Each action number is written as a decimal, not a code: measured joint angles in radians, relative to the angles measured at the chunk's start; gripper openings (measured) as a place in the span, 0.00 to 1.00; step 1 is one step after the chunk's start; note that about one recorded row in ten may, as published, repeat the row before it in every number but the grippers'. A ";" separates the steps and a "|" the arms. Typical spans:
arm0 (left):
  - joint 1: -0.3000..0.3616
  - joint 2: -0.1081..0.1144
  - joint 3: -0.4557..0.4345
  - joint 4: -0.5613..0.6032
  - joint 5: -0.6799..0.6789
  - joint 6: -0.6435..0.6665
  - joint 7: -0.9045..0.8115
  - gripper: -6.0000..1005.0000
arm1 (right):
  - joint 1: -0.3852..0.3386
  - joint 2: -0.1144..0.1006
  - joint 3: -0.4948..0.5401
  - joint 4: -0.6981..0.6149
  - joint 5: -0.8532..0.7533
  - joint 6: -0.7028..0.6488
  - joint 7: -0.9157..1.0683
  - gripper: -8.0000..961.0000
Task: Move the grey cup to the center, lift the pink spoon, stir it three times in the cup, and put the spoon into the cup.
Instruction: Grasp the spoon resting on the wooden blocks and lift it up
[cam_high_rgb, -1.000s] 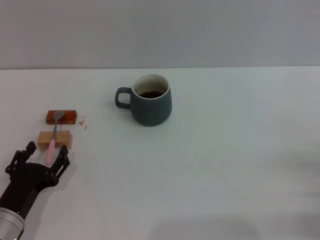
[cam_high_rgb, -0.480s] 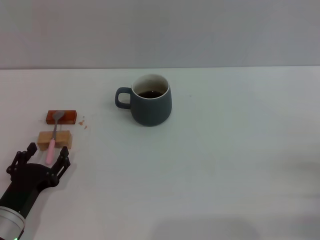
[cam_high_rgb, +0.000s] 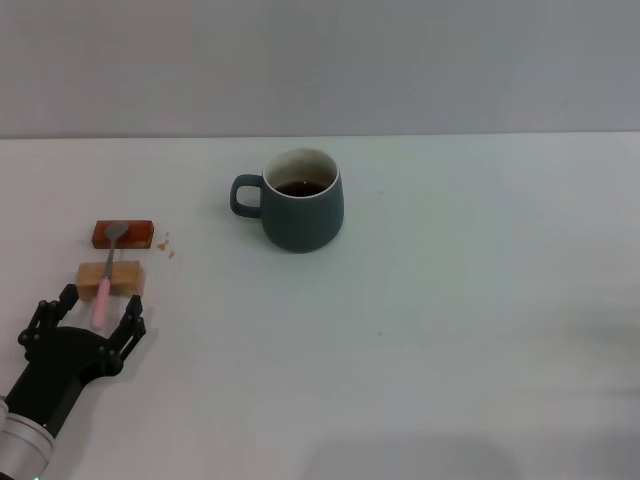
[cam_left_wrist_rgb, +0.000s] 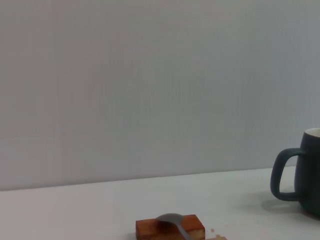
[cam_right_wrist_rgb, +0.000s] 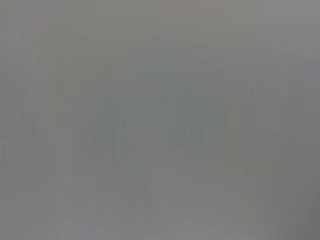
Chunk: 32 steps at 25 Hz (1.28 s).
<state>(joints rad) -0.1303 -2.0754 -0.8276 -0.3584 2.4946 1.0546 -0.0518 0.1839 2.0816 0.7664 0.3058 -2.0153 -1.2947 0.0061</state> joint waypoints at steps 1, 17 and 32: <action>0.000 0.000 0.000 0.000 0.000 0.000 0.000 0.81 | 0.000 0.000 0.000 0.000 0.000 0.000 0.000 0.01; -0.007 0.000 -0.006 -0.001 -0.006 -0.029 -0.008 0.77 | -0.004 0.000 -0.001 -0.001 -0.003 0.000 0.000 0.01; -0.015 0.002 -0.006 -0.006 -0.011 -0.038 -0.007 0.52 | -0.008 -0.002 -0.002 0.006 -0.007 0.000 0.002 0.01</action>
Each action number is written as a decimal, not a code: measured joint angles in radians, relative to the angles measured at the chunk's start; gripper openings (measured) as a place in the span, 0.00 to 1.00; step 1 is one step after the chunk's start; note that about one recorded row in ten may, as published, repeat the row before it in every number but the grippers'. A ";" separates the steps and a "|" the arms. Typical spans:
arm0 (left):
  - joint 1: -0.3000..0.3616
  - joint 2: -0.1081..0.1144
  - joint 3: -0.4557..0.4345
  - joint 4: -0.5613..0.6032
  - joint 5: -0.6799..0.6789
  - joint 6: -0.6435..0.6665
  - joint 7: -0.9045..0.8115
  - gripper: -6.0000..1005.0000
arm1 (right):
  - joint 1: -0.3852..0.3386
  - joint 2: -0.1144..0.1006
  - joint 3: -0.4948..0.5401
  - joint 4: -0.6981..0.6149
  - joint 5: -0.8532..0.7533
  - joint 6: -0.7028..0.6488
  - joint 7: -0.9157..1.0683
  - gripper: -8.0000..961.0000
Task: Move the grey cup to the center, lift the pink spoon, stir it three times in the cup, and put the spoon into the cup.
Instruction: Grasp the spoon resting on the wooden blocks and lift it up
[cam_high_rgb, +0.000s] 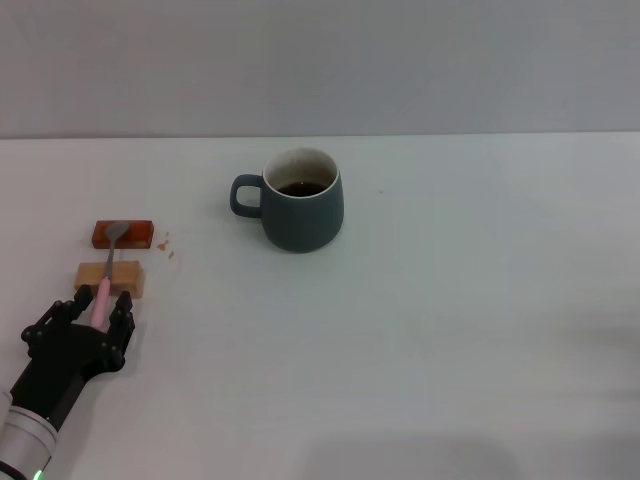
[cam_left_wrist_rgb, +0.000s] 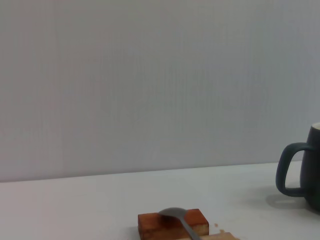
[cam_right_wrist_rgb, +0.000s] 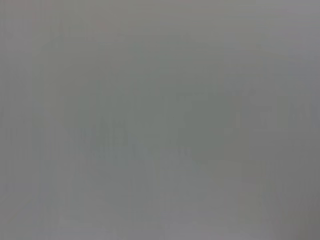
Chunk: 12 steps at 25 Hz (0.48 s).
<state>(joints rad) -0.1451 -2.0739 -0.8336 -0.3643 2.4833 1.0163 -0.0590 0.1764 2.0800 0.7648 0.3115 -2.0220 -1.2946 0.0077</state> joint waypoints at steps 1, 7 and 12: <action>-0.001 0.000 -0.001 0.002 0.000 0.000 -0.001 0.49 | 0.000 0.000 0.000 0.000 0.000 0.000 0.000 0.01; -0.003 0.000 -0.005 0.005 -0.003 -0.008 -0.002 0.47 | 0.000 0.000 -0.001 0.000 0.000 0.002 0.000 0.01; -0.004 0.000 -0.009 -0.002 -0.006 -0.012 -0.002 0.43 | -0.001 0.000 -0.001 0.002 0.000 0.002 0.000 0.01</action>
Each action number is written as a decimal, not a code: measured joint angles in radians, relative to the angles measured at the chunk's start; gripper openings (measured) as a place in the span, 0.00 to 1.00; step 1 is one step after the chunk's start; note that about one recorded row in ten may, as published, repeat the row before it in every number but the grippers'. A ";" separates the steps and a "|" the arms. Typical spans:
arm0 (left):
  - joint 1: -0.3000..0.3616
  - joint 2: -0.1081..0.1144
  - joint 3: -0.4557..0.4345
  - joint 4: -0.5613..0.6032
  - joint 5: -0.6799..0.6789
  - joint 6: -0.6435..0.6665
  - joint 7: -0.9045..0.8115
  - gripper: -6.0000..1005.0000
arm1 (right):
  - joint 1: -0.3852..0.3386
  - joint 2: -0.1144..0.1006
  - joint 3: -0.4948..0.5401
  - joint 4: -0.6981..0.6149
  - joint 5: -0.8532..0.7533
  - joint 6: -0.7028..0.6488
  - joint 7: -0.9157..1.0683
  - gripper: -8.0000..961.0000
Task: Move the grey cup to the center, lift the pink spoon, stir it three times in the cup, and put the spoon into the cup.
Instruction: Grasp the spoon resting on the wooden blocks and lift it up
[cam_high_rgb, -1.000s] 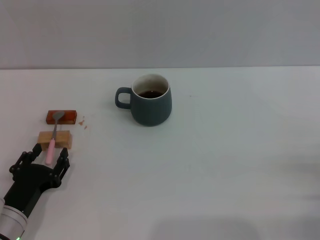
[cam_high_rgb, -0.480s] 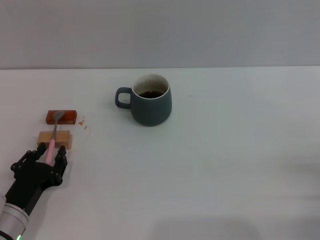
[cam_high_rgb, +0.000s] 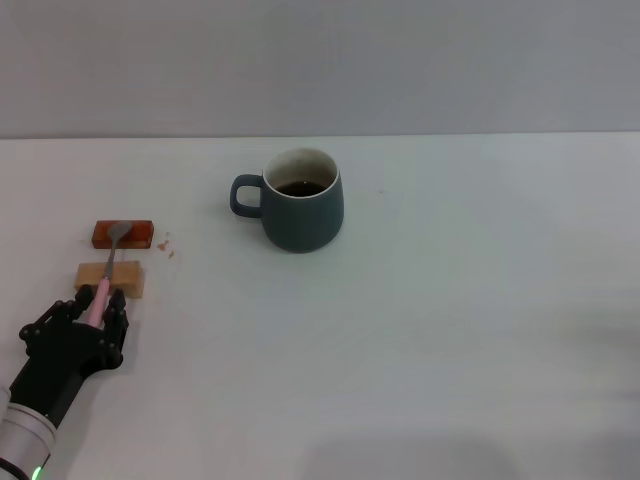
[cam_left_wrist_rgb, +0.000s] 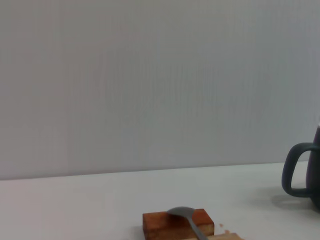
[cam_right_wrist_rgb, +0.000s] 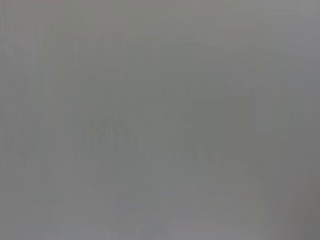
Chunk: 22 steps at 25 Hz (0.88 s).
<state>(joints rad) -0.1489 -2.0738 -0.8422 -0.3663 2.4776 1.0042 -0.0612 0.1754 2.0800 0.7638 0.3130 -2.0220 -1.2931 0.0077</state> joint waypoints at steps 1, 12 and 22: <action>0.000 0.000 0.000 -0.001 0.000 0.001 0.000 0.42 | 0.000 0.000 0.000 0.000 0.000 0.000 0.000 0.01; 0.000 0.000 0.006 0.000 -0.002 -0.003 0.000 0.33 | -0.002 0.000 0.000 0.000 0.000 -0.001 0.000 0.01; 0.000 0.001 -0.005 0.004 -0.009 -0.016 -0.006 0.24 | -0.005 0.000 -0.013 0.002 0.000 -0.003 0.000 0.01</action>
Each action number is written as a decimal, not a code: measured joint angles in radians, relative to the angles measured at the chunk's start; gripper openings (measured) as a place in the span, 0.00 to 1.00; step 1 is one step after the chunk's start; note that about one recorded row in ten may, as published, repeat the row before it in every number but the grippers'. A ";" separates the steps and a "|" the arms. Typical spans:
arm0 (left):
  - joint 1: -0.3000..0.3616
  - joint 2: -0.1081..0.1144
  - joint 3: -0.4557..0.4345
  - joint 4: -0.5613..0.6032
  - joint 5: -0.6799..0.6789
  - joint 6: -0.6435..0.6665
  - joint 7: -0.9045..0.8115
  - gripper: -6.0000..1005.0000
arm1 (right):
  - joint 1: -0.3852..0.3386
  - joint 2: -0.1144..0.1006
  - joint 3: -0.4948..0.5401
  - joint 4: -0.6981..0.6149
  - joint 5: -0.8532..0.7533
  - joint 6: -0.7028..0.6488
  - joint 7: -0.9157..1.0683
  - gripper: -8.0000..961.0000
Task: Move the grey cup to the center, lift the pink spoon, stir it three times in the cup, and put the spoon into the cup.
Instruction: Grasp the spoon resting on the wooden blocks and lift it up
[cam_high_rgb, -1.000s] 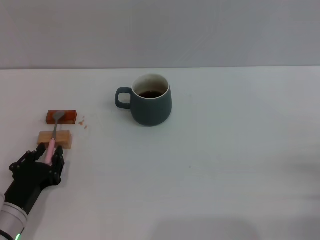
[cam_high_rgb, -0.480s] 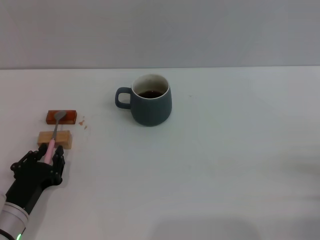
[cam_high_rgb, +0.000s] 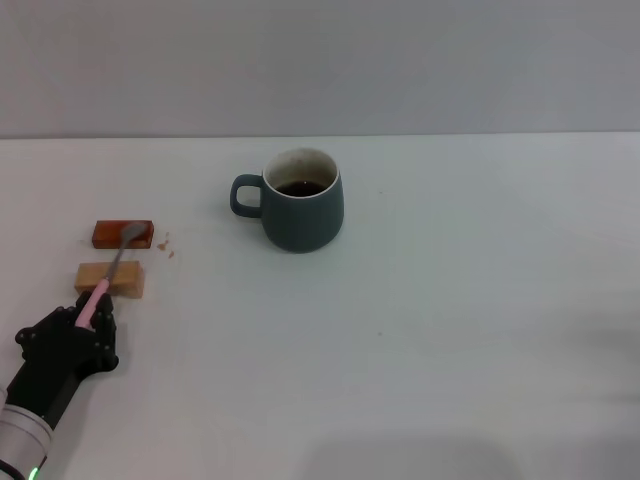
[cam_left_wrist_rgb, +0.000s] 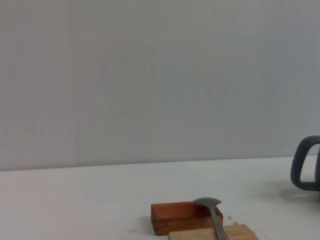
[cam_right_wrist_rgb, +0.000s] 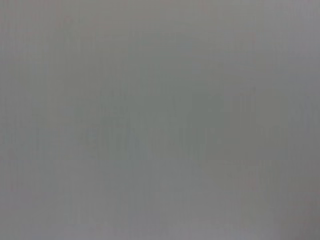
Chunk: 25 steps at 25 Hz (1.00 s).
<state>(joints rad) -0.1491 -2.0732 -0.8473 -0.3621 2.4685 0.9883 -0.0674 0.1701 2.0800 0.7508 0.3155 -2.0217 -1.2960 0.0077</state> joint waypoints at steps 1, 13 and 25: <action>0.000 0.000 -0.001 -0.002 0.000 0.000 0.000 0.22 | 0.000 0.000 -0.001 0.001 0.000 0.000 0.000 0.01; -0.001 0.002 0.014 -0.014 0.010 0.030 0.010 0.18 | -0.008 0.000 -0.001 0.008 0.004 0.001 0.000 0.01; 0.023 0.065 0.015 -0.167 0.068 0.039 0.008 0.17 | -0.012 0.000 -0.001 0.010 0.008 0.000 0.000 0.01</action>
<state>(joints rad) -0.1262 -2.0083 -0.8320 -0.5294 2.5367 1.0273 -0.0589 0.1579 2.0801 0.7502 0.3257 -2.0138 -1.2958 0.0076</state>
